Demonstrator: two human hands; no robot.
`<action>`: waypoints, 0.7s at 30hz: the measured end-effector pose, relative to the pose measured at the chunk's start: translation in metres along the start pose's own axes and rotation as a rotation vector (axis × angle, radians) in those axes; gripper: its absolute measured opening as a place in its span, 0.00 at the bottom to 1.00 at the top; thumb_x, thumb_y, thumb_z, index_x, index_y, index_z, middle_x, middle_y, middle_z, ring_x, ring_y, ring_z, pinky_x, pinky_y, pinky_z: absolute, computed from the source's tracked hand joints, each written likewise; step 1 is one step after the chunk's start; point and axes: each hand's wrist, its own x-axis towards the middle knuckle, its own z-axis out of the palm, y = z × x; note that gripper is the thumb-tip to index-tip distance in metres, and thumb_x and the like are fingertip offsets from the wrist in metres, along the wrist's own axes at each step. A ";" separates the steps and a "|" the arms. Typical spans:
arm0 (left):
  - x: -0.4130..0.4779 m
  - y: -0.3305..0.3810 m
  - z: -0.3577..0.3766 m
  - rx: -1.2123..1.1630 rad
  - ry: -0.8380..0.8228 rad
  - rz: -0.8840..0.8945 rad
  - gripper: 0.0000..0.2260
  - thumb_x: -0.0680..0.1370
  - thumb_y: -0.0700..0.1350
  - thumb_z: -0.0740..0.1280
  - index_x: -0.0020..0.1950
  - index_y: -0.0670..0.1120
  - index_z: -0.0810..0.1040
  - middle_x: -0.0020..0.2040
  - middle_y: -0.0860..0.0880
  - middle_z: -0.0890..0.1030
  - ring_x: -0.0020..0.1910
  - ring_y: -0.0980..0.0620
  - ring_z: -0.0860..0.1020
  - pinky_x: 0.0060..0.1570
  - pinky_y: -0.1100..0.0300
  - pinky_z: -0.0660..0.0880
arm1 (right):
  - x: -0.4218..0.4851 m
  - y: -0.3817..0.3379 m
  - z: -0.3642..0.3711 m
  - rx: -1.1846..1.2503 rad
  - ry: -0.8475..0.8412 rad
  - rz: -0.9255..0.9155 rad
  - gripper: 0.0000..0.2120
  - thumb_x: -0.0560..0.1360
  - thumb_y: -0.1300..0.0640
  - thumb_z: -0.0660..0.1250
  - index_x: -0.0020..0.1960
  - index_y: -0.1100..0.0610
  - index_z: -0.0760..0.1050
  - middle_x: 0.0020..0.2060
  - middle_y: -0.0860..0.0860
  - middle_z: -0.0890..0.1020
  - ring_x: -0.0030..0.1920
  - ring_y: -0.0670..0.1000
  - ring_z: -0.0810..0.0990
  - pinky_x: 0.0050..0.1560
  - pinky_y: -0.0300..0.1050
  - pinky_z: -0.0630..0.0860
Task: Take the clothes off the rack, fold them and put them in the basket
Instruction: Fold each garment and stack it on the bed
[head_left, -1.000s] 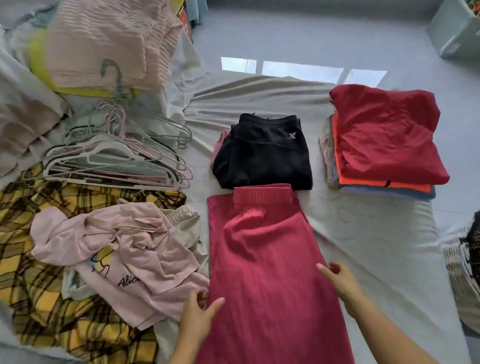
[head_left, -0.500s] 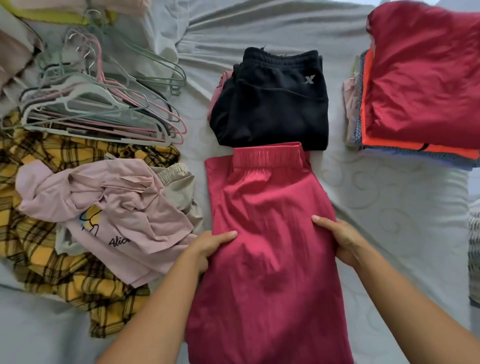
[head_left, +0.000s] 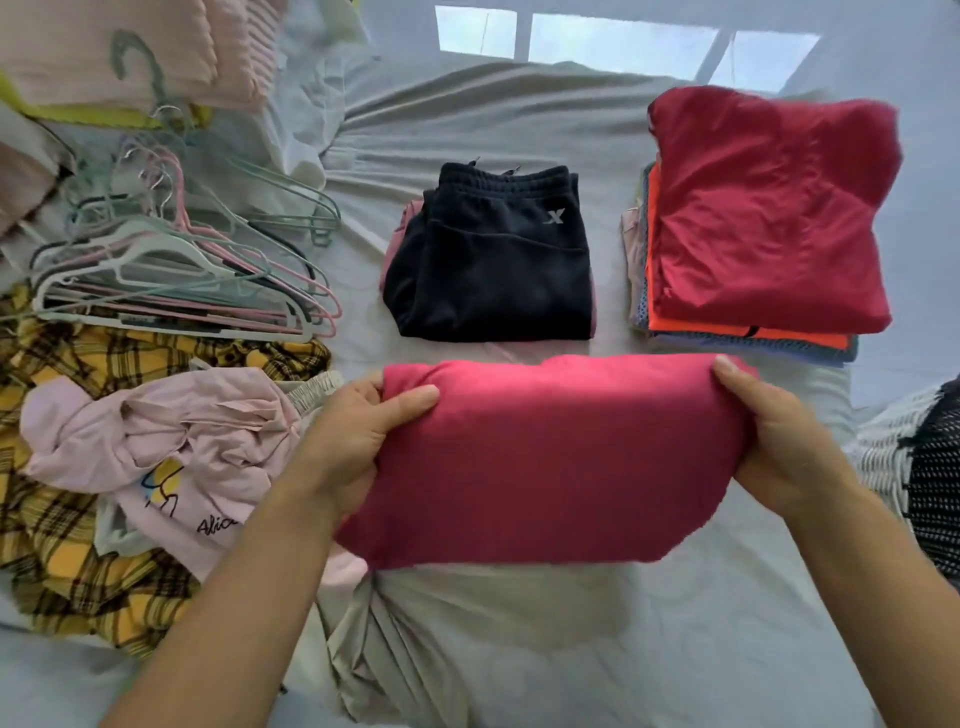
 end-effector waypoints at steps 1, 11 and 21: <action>-0.003 0.014 0.007 0.032 -0.013 0.073 0.10 0.63 0.40 0.70 0.44 0.44 0.81 0.35 0.49 0.84 0.34 0.56 0.81 0.35 0.67 0.78 | -0.007 -0.015 0.001 -0.013 0.003 -0.052 0.09 0.58 0.48 0.72 0.34 0.52 0.84 0.33 0.47 0.84 0.34 0.42 0.82 0.35 0.35 0.78; -0.051 -0.042 0.010 0.252 -0.105 0.099 0.20 0.61 0.43 0.77 0.49 0.36 0.79 0.40 0.48 0.82 0.39 0.53 0.78 0.40 0.62 0.75 | -0.069 0.041 -0.063 -0.164 0.078 -0.148 0.23 0.54 0.40 0.78 0.45 0.50 0.84 0.45 0.51 0.85 0.46 0.45 0.83 0.46 0.37 0.79; -0.026 -0.222 -0.034 0.605 -0.074 -0.336 0.28 0.49 0.55 0.71 0.46 0.50 0.74 0.40 0.56 0.81 0.42 0.59 0.76 0.41 0.71 0.71 | -0.047 0.223 -0.096 -0.448 0.222 0.300 0.26 0.59 0.51 0.74 0.53 0.63 0.76 0.43 0.56 0.82 0.42 0.51 0.79 0.40 0.43 0.73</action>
